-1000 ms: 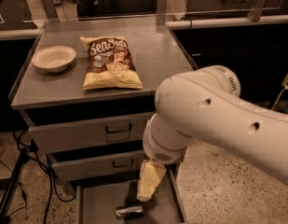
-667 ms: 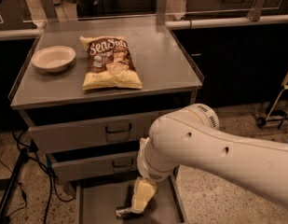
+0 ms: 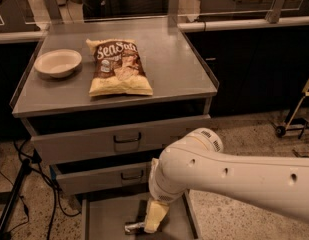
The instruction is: Pick redbull can from bottom drawer and place on counter
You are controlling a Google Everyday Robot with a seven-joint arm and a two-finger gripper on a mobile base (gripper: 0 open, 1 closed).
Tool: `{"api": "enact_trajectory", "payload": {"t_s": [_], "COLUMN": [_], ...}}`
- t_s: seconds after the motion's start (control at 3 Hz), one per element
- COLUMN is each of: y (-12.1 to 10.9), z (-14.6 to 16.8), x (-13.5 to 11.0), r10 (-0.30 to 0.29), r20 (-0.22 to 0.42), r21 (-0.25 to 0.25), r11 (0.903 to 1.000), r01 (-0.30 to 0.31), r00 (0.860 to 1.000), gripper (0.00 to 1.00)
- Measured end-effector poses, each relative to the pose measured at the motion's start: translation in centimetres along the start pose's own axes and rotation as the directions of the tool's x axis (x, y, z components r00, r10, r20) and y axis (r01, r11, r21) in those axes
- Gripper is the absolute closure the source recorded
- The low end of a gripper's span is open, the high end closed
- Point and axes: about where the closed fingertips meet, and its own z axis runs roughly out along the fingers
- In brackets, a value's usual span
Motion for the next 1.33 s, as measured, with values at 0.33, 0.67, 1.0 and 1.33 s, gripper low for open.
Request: {"api": "enact_trajectory", "payload": {"t_s": [0.33,0.67,1.0,1.33], "y": [-1.3,-1.3,-0.9,-0.2], "z": [5.7,5.7,6.5,10.0], "x": [2.3,2.3,2.2,2.3], "r10": [-0.062,-0.061,-0.047,-0.033], "r20": [-0.034,-0.034,-0.016,-0.004], "r21": [0.007,0.007,-0.011,-0.036], "r11": [0.9981,0.9981,0.9989,0.9988], "r01": [0.062,0.062,0.046,0.032], "r00": [0.998,0.998,0.999,0.999], "gripper": [0.00,0.00,0.00,0.00]}}
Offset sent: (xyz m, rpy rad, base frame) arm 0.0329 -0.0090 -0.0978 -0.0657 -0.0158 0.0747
